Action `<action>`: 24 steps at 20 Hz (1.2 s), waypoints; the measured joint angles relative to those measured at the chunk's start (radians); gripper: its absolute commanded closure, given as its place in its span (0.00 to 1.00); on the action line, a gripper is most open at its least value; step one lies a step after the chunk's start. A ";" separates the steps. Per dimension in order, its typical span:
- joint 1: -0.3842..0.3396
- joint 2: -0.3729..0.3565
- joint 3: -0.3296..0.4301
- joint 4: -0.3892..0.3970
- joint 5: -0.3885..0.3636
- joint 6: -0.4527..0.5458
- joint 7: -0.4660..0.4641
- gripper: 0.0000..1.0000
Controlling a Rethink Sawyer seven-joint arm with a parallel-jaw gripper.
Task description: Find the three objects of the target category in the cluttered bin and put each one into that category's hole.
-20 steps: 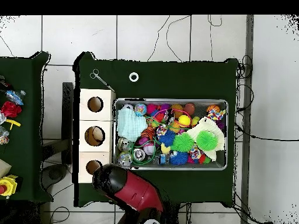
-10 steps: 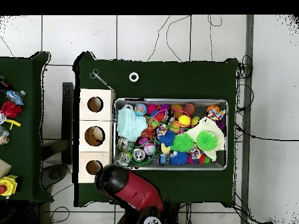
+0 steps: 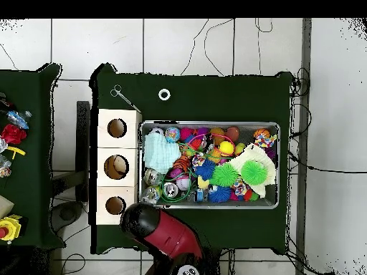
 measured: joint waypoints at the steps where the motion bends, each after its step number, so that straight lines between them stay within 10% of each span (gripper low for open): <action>1: 0.000 0.003 0.000 0.000 0.000 -0.017 0.000 0.00; 24: 0.009 -0.009 -0.019 0.000 0.000 -0.152 0.000 0.00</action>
